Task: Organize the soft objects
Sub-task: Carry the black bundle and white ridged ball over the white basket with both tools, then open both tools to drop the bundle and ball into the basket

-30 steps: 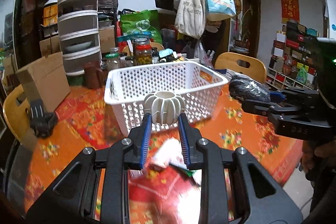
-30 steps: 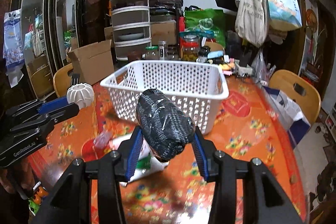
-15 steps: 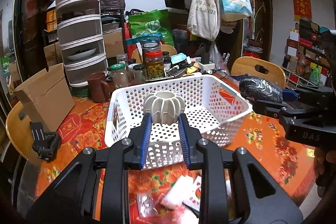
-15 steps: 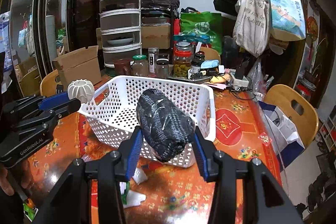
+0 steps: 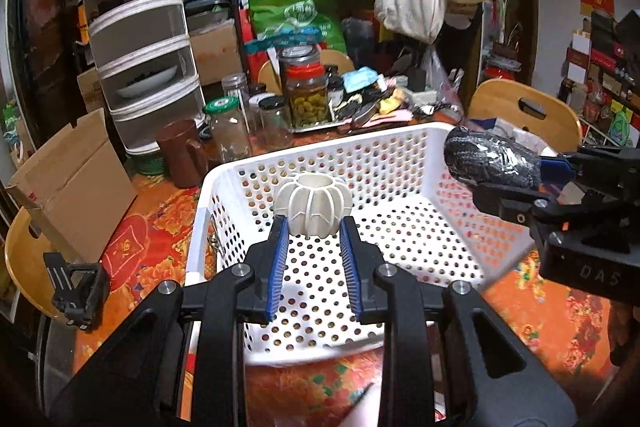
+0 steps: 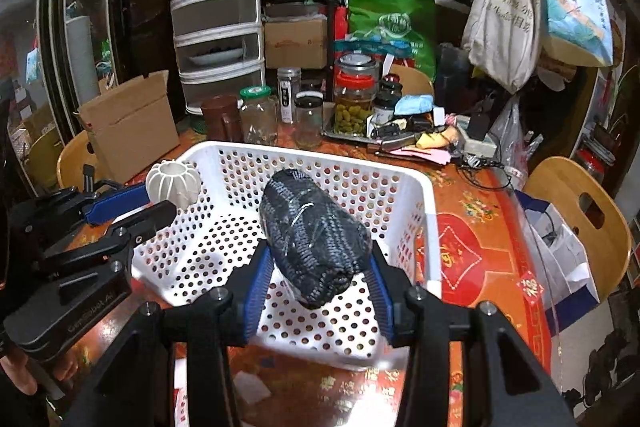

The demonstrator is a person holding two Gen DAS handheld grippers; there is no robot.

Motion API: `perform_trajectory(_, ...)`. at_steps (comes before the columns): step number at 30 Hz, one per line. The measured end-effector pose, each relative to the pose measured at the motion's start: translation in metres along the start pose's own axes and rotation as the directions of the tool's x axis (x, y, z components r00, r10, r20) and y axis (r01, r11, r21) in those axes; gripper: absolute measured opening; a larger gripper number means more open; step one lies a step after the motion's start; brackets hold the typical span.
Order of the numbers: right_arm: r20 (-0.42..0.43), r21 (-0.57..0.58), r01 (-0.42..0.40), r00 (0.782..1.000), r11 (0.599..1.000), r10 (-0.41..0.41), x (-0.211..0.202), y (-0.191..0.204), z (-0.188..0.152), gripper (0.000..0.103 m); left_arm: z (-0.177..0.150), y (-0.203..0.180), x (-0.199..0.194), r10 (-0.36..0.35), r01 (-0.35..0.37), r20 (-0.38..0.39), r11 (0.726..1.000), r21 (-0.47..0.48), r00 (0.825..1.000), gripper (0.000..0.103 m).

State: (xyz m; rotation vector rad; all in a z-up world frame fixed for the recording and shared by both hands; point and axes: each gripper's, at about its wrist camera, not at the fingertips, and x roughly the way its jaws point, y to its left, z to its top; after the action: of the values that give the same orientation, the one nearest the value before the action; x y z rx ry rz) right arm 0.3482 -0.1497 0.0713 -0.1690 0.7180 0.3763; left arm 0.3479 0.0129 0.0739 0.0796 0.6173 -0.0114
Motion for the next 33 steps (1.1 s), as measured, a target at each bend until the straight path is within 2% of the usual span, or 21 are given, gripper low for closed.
perform_trajectory(9, -0.071, 0.017, 0.007, 0.997, 1.000, -0.005, 0.039, -0.006, 0.004, 0.045, -0.002, 0.008, 0.049, 0.004, -0.005, -0.077, 1.000, -0.007, 0.997, 0.024)
perform_trajectory(21, -0.122, 0.034, 0.031, 0.992, 0.999, -0.027, 0.060, -0.009, 0.003, 0.046, -0.008, 0.010, 0.074, 0.004, -0.009, -0.135, 0.999, -0.032, 0.991, 0.025)
perform_trajectory(24, -0.119, 0.057, 0.026, 0.993, 0.998, -0.019, 0.059, -0.010, 0.004, 0.049, -0.009, 0.013, 0.073, 0.029, -0.035, -0.131, 0.998, -0.043, 0.991, 0.029)
perform_trajectory(25, -0.113, 0.060, 0.024, 0.993, 0.998, -0.017, 0.056, -0.010, 0.005, 0.050, -0.009, 0.013, 0.071, 0.032, -0.037, -0.124, 0.998, -0.041, 0.992, 0.040)
perform_trajectory(26, -0.103, 0.064, 0.030, 0.994, 0.998, -0.023, 0.051, -0.010, 0.005, 0.058, -0.009, 0.014, 0.067, 0.036, -0.041, -0.117, 0.998, -0.041, 0.992, 0.063)
perform_trajectory(27, -0.091, 0.065, 0.036, 0.995, 0.997, -0.030, 0.045, -0.010, 0.005, 0.069, -0.009, 0.014, 0.060, 0.046, -0.049, -0.094, 0.998, -0.036, 0.995, 0.075)
perform_trajectory(28, -0.077, 0.065, 0.034, 0.997, 0.997, -0.029, 0.039, -0.009, 0.005, 0.073, -0.009, 0.014, 0.053, 0.055, -0.057, -0.071, 0.998, -0.031, 0.996, 0.091)
perform_trajectory(29, -0.060, 0.064, 0.028, 0.998, 0.998, -0.024, 0.032, -0.008, 0.004, 0.075, -0.009, 0.013, 0.040, 0.070, -0.071, -0.029, 0.997, -0.021, 0.997, 0.095)
perform_trajectory(33, 0.035, 0.102, -0.002, 0.999, 0.995, -0.001, -0.023, -0.008, -0.017, 0.076, -0.016, 0.019, -0.012, 0.058, -0.058, 0.013, 0.998, -0.022, 0.998, 0.095)
